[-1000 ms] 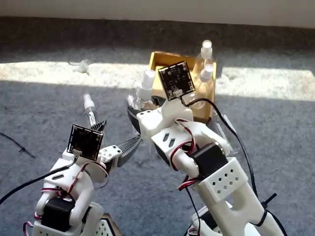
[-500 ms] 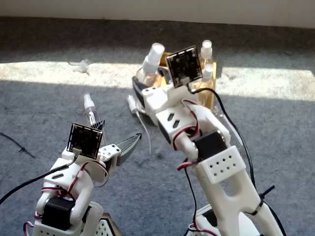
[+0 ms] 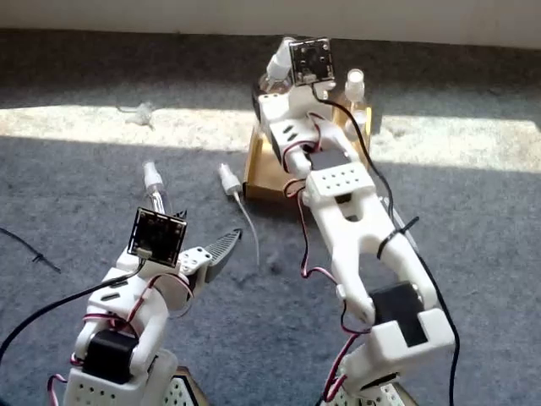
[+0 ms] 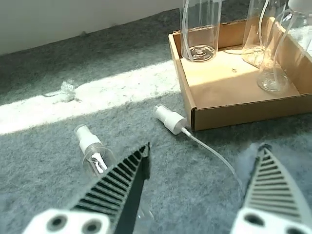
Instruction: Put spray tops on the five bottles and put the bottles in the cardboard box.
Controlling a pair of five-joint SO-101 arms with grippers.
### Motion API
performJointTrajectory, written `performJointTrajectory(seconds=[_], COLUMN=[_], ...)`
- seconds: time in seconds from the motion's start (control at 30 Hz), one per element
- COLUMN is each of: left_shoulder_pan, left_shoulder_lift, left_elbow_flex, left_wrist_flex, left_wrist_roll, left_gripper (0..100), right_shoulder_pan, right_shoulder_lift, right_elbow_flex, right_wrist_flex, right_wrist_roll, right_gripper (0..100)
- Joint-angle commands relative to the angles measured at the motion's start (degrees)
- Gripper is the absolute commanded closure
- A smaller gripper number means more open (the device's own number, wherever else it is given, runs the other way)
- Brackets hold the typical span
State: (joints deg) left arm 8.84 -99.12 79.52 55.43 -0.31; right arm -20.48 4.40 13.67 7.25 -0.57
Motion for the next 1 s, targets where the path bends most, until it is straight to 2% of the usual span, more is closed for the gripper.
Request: performJointTrajectory(seconds=[0.0, 0.3, 0.57, 0.7, 0.77, 0.83, 0.9, 0.97], left_shoulder_pan=[-0.48, -0.92, -1.54, -4.18, -4.53, -4.53, -4.53, -4.53], left_shoulder_lift=[-0.40, -0.40, -0.40, 0.04, 0.04, 0.04, 0.04, 0.04], left_elbow_flex=[1.27, 1.36, 1.36, 1.45, 1.54, 1.54, 1.54, 1.45], left_wrist_flex=[-4.04, -4.48, -4.48, -6.42, -6.68, -6.59, -6.51, -6.51], left_wrist_roll=[0.35, 0.26, 0.26, 0.26, 0.26, 0.26, 0.35, 0.35], left_gripper=[73, 73, 73, 73, 73, 73, 73, 73], right_shoulder_pan=[1.63, 3.56, 1.54, 1.80, 1.80, 1.80, 2.68, 5.41], right_shoulder_lift=[2.42, 3.65, -14.46, -24.57, -30.20, -35.74, -41.27, -45.93], right_elbow_flex=[-8.04, -11.12, -10.86, -8.04, -2.51, 4.44, 12.53, 21.05], right_wrist_flex=[-1.63, 0.13, 28.00, 37.58, 37.93, 37.41, 34.68, 29.41], right_wrist_roll=[0.62, 0.62, 0.62, 0.70, 2.55, 8.00, 11.69, 12.31], right_gripper=[99.5, 99.5, 99.5, 99.5, 99.5, 99.5, 99.5, 99.5])
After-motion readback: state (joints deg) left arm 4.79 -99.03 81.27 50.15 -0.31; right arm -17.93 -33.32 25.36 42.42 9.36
